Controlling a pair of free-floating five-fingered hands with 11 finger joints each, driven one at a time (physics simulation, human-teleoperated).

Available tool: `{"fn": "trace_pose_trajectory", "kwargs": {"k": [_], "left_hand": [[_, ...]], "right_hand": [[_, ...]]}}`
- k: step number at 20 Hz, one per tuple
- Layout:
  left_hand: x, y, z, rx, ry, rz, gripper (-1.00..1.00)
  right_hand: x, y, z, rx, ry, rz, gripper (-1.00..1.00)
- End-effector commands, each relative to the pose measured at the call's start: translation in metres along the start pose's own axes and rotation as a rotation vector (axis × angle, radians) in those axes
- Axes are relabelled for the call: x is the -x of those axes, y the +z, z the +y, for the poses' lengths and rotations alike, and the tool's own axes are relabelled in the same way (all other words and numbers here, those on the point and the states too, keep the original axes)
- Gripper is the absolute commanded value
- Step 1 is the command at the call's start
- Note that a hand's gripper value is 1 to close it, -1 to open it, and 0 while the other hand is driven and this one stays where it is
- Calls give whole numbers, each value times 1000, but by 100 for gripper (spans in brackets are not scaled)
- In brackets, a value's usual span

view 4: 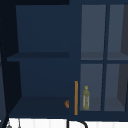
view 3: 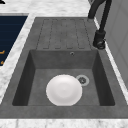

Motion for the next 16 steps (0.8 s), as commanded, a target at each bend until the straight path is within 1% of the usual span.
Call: {"fn": "trace_pose_trajectory", "kwargs": {"k": [1,2,4,6,8,10,13,15,16], "left_hand": [[0,0,0,0,0,0,0],[0,0,0,0,0,0,0],[0,0,0,0,0,0,0],[0,0,0,0,0,0,0],[0,0,0,0,0,0,0],[0,0,0,0,0,0,0],[0,0,0,0,0,0,0],[0,0,0,0,0,0,0],[0,0,0,0,0,0,0]], "right_hand": [[-1,-29,-11,-21,-4,-2,100],[-2,-35,-9,-25,8,3,100],[-8,-39,0,-6,34,28,100],[-15,-44,8,8,48,62,100],[-11,-53,17,30,51,78,100],[-8,-58,31,65,41,75,100],[-12,-76,44,88,52,71,100],[-6,-90,36,74,20,25,100],[1,-93,35,54,0,5,100]]}}
